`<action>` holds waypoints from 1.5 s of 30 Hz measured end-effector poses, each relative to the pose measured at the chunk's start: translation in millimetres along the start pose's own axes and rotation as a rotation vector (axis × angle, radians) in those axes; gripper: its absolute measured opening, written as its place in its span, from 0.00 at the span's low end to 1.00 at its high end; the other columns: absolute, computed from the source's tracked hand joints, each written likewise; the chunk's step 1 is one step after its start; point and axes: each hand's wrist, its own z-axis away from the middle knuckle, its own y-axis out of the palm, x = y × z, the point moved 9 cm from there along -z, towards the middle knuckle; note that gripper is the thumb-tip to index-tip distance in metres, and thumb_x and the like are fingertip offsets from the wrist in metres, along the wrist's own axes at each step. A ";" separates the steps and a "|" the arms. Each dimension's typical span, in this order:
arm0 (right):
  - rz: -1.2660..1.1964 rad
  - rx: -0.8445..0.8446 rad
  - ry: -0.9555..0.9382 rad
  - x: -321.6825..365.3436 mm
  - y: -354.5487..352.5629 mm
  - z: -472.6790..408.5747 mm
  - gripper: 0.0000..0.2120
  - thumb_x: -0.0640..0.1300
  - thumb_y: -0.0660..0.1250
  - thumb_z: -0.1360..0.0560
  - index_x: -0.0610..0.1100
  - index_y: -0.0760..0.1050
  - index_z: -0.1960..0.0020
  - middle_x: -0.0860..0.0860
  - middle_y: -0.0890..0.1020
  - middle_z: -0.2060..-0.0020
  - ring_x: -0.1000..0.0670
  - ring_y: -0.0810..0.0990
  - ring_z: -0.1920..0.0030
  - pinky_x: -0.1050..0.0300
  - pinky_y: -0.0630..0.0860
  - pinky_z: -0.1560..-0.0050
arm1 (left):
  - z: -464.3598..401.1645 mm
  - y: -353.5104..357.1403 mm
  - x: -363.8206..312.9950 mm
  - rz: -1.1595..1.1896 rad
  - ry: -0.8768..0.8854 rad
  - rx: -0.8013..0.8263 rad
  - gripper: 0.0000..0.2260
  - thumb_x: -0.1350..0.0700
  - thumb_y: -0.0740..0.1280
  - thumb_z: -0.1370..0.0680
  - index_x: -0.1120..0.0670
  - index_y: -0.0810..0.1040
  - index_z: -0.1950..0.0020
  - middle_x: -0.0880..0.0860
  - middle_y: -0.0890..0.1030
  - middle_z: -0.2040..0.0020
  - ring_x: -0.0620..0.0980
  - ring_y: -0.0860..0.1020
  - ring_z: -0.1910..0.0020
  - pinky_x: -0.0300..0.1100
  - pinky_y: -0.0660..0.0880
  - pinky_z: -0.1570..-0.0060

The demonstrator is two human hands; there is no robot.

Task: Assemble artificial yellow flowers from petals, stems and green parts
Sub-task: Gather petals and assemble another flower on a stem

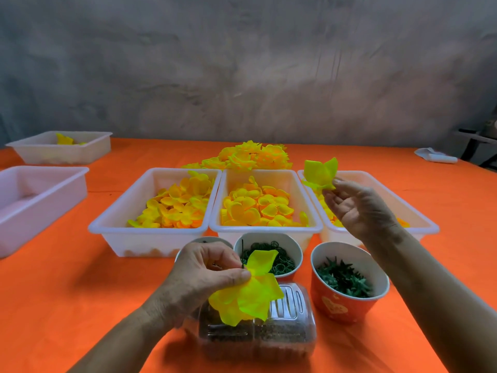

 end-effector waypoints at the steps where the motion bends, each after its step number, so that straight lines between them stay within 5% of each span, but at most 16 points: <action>1: -0.001 0.042 0.008 -1.8 8.3 7.3 0.06 0.34 0.65 0.28 0.41 0.73 0.52 0.47 0.81 0.63 0.55 0.81 0.68 0.67 0.77 0.66 | 0.3 -0.3 -0.5 -0.009 0.003 0.003 0.09 0.59 0.79 0.40 0.58 0.80 0.70 0.58 0.79 0.64 0.49 0.76 0.65 0.39 0.74 0.65; 3: 0.046 0.098 0.007 -5.5 21.3 20.2 0.12 0.37 0.69 0.34 0.41 0.73 0.52 0.48 0.81 0.63 0.56 0.80 0.67 0.67 0.77 0.65 | 0.5 -0.1 -0.9 -0.030 0.009 0.017 0.10 0.59 0.80 0.39 0.58 0.80 0.70 0.57 0.79 0.64 0.49 0.77 0.64 0.39 0.74 0.64; 8: 0.192 0.105 0.072 -17.1 39.4 48.8 0.07 0.38 0.69 0.35 0.42 0.75 0.57 0.50 0.81 0.70 0.55 0.78 0.72 0.65 0.73 0.72 | 1.0 -0.3 -0.5 -0.031 0.000 0.015 0.07 0.59 0.78 0.39 0.56 0.81 0.71 0.56 0.79 0.64 0.48 0.77 0.64 0.41 0.75 0.63; 10: 0.294 0.111 0.118 -23.5 44.2 58.2 0.01 0.42 0.69 0.33 0.46 0.79 0.61 0.51 0.82 0.69 0.55 0.77 0.68 0.62 0.71 0.66 | 0.7 -0.6 -0.2 -0.025 -0.008 0.005 0.09 0.59 0.80 0.40 0.56 0.81 0.71 0.54 0.79 0.66 0.47 0.77 0.65 0.39 0.75 0.63; 12: 0.326 0.126 0.168 -31.4 47.2 65.3 0.08 0.41 0.67 0.29 0.46 0.81 0.66 0.51 0.83 0.68 0.54 0.77 0.65 0.60 0.68 0.61 | 0.8 -0.9 -0.2 -0.012 -0.019 -0.005 0.08 0.58 0.79 0.40 0.56 0.81 0.71 0.53 0.79 0.67 0.46 0.77 0.66 0.37 0.75 0.65; 18: 0.280 0.125 0.277 -47.5 58.5 78.4 0.06 0.37 0.63 0.26 0.45 0.76 0.55 0.49 0.84 0.63 0.52 0.82 0.65 0.57 0.72 0.62 | 1.6 0.2 -1.8 -0.019 -0.037 0.010 0.08 0.56 0.78 0.41 0.55 0.81 0.71 0.53 0.79 0.67 0.48 0.77 0.65 0.39 0.74 0.64; 24: 0.243 0.180 0.235 -47.2 75.1 88.6 0.08 0.32 0.67 0.34 0.42 0.79 0.57 0.47 0.85 0.66 0.51 0.84 0.68 0.60 0.78 0.73 | 2.7 -0.7 -1.5 -0.030 -0.036 -0.006 0.06 0.54 0.76 0.42 0.53 0.82 0.71 0.50 0.80 0.68 0.46 0.77 0.65 0.39 0.75 0.62; 30: 0.330 0.245 0.123 -44.2 85.1 96.6 0.15 0.36 0.70 0.42 0.41 0.80 0.55 0.47 0.85 0.63 0.50 0.84 0.64 0.60 0.78 0.70 | 6.1 -1.6 -3.4 -0.032 -0.033 -0.007 0.05 0.54 0.76 0.40 0.52 0.82 0.70 0.49 0.80 0.68 0.43 0.78 0.65 0.37 0.75 0.62; 37: 0.399 0.196 -0.059 -35.8 85.5 104.3 0.11 0.36 0.71 0.41 0.43 0.81 0.59 0.49 0.85 0.65 0.49 0.83 0.63 0.56 0.79 0.61 | 10.3 -8.1 -4.1 -0.118 -0.013 -0.048 0.06 0.65 0.76 0.32 0.55 0.84 0.65 0.61 0.81 0.59 0.54 0.77 0.59 0.61 0.74 0.51; 45: 0.426 0.146 -0.375 -17.1 93.9 112.5 0.07 0.36 0.74 0.36 0.46 0.82 0.60 0.50 0.85 0.66 0.52 0.81 0.64 0.60 0.77 0.62 | 12.7 -6.9 -7.8 -0.188 0.026 -0.041 0.02 0.62 0.75 0.32 0.57 0.85 0.61 0.56 0.82 0.57 0.44 0.78 0.59 0.48 0.75 0.52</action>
